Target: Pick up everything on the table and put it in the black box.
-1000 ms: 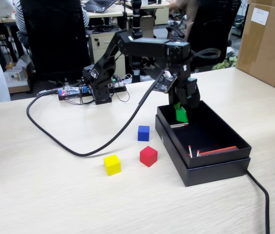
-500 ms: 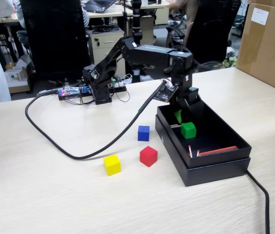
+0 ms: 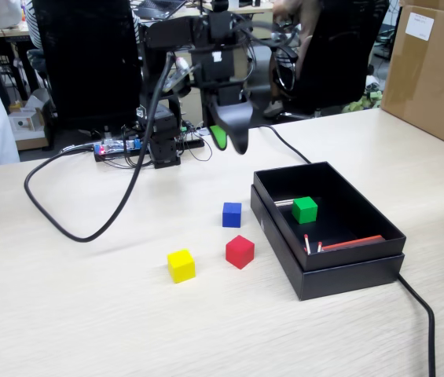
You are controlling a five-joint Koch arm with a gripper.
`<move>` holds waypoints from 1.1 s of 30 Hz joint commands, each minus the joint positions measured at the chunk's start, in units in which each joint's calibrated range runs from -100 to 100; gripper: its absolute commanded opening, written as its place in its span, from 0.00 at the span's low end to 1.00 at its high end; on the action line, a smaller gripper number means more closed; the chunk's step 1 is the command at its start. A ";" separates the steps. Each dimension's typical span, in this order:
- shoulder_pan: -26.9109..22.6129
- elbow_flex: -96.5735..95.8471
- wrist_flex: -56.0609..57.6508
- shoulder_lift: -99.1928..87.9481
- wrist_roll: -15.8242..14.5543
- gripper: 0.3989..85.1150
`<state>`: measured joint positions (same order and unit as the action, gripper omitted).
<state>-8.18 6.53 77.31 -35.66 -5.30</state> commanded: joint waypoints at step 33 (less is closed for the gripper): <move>0.20 10.61 -3.58 40.31 -11.87 0.06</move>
<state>-8.03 13.28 73.52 7.31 -16.53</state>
